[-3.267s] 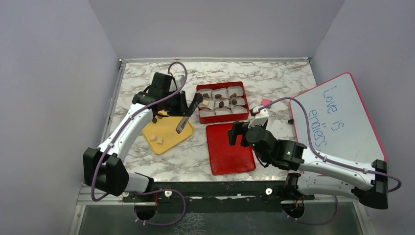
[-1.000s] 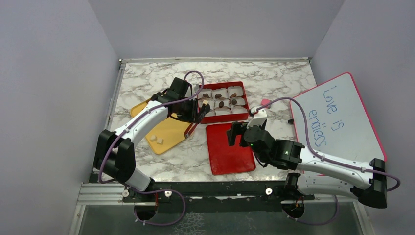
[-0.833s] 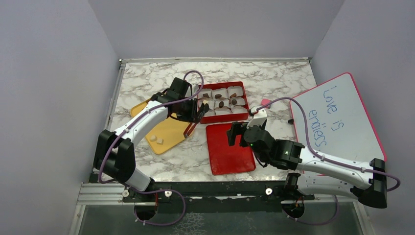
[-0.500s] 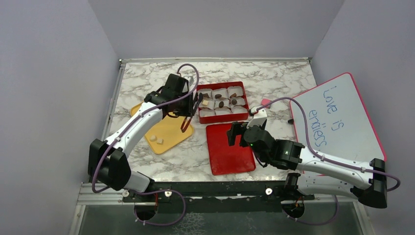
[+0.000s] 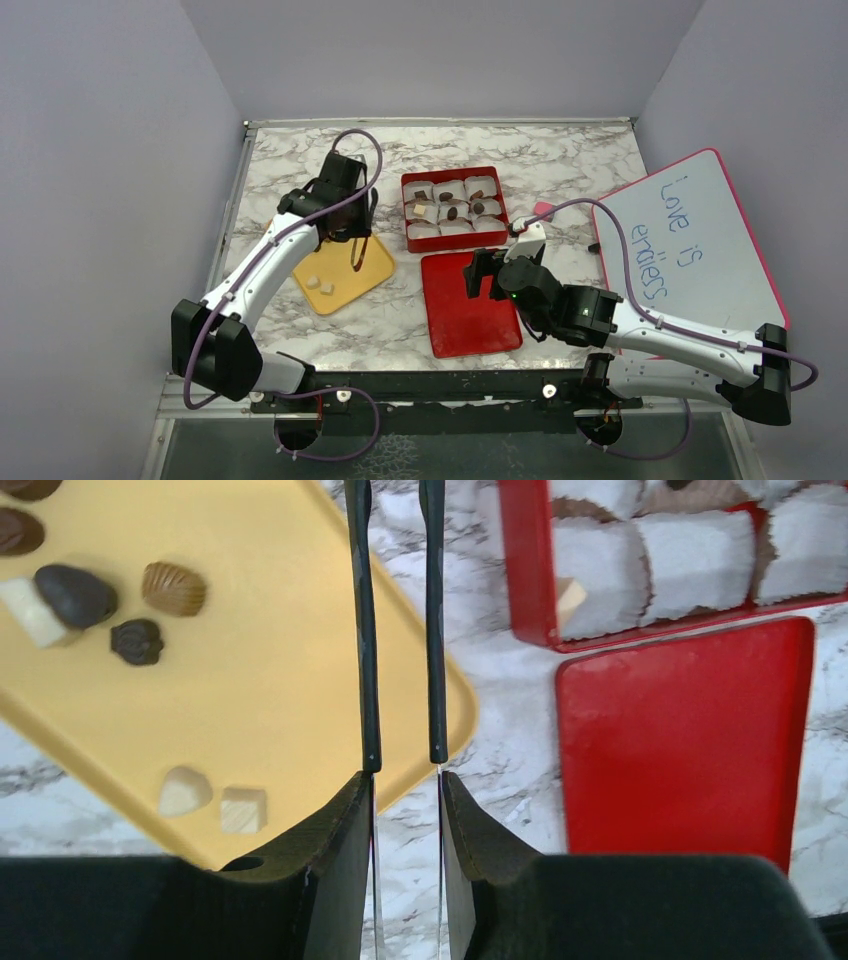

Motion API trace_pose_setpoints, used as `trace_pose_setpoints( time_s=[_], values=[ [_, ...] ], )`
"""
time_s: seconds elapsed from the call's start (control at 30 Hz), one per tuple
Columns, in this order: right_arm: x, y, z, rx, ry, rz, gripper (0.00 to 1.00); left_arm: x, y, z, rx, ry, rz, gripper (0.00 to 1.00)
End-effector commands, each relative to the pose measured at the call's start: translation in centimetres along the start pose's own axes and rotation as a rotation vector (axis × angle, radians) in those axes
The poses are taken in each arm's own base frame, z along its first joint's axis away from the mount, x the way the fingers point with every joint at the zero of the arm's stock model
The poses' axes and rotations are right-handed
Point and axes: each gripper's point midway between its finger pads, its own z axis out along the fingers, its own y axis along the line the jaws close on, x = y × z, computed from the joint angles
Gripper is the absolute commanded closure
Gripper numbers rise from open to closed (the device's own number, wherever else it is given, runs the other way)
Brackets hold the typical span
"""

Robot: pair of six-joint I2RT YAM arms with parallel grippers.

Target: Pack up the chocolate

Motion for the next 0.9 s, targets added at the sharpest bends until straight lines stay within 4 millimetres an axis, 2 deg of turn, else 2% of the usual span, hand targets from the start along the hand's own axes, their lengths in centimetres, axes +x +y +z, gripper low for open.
trace_pose_setpoints(
  time_s=[0.0, 0.17, 0.33, 0.6, 0.87],
  values=[
    [-0.6, 0.5, 0.1, -0.014, -0.014, 0.017, 0.05, 1.7, 3.4, -0.7, -0.098, 0.027, -0.053, 0.7],
    [-0.6, 0.6, 0.1, -0.019, -0.014, 0.022, 0.05, 3.2, 5.9, -0.4, -0.125, 0.074, -0.092, 0.7],
    [-0.5, 0.9, 0.2, -0.022, -0.002, 0.018, 0.05, 4.0, 7.1, -0.9, -0.143, 0.079, -0.115, 0.68],
    [-0.8, 1.3, 0.2, -0.03, -0.001, 0.013, 0.05, 5.3, 8.3, -0.4, -0.18, 0.115, -0.123, 0.66],
    [-0.7, 1.5, 0.3, -0.035, 0.004, 0.012, 0.05, 5.2, 9.3, -0.2, -0.215, 0.117, -0.123, 0.64]
  ],
)
